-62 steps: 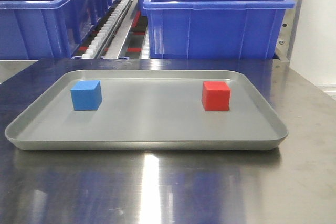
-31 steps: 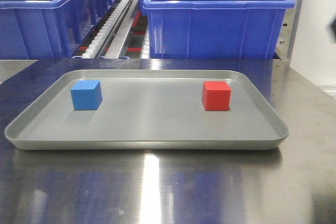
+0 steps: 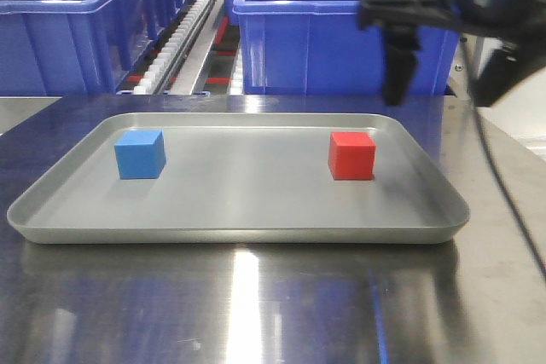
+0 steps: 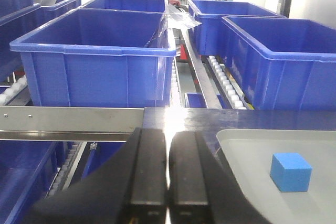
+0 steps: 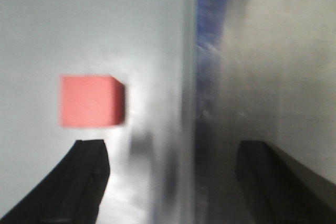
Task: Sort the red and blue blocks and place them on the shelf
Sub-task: 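Move the right gripper over the red cube, fingers open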
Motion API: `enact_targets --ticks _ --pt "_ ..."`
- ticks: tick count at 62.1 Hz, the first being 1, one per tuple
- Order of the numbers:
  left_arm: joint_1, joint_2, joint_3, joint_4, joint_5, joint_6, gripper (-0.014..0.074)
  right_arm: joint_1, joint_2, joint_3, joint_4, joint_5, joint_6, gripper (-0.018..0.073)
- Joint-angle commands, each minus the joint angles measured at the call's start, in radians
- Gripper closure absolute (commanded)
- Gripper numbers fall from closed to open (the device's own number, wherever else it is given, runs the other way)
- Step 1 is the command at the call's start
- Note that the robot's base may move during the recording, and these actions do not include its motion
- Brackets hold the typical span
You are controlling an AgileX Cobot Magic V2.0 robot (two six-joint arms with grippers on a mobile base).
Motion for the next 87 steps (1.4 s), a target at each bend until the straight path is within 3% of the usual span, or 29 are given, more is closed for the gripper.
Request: enact_targets --ticks 1,24,87 --pt "-0.001 -0.021 0.044 -0.006 -0.079 0.001 0.0471 0.002 0.015 -0.105 0.030 0.027 0.000 -0.0049" --pt "-0.001 -0.021 0.044 -0.006 -0.079 0.001 0.0471 0.030 0.170 -0.311 0.069 0.129 -0.089 -0.0049" --pt "-0.001 -0.021 0.044 -0.006 -0.079 0.001 0.0471 0.039 0.289 -0.313 0.139 0.111 -0.177 -0.0049"
